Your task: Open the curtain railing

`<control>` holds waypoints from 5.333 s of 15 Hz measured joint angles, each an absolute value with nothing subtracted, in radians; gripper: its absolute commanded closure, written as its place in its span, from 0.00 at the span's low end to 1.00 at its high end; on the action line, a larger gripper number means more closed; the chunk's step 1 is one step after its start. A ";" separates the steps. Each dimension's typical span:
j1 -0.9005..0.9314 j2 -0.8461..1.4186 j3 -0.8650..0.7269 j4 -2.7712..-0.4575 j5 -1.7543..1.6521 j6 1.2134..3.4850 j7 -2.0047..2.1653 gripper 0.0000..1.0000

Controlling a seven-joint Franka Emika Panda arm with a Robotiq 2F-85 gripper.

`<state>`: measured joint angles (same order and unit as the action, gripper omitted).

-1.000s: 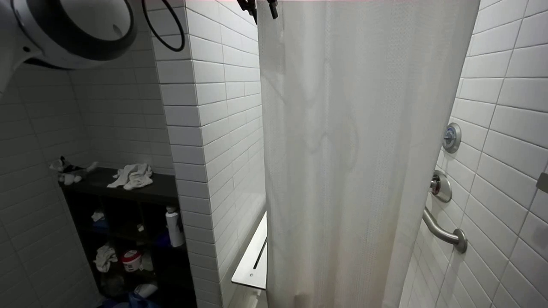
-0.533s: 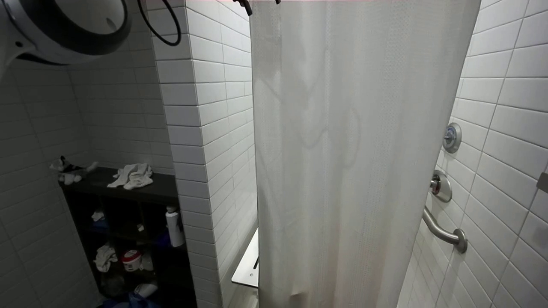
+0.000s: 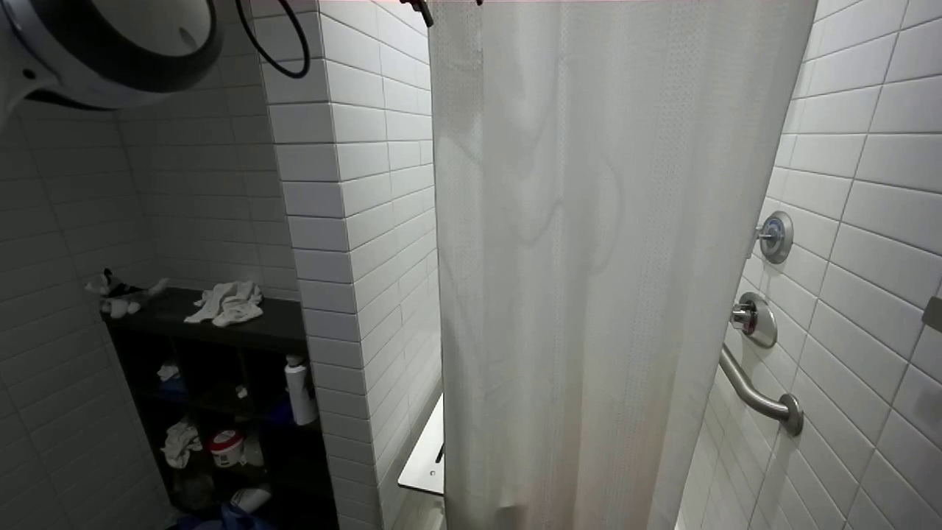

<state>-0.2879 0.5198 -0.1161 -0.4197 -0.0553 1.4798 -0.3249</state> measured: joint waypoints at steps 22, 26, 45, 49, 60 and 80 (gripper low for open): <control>-0.288 0.519 -0.116 -0.421 -0.055 1.480 -0.329 0.00; -0.288 0.519 -0.116 -0.421 -0.055 1.480 -0.329 0.00; -0.318 0.648 -0.117 -0.374 -0.061 1.609 -0.140 0.47; -0.341 0.671 -0.117 -0.374 -0.060 1.626 -0.122 0.79; -0.353 0.675 -0.117 -0.373 -0.059 1.650 -0.121 0.99; -0.561 0.681 -0.083 -0.373 0.080 1.665 -0.120 0.99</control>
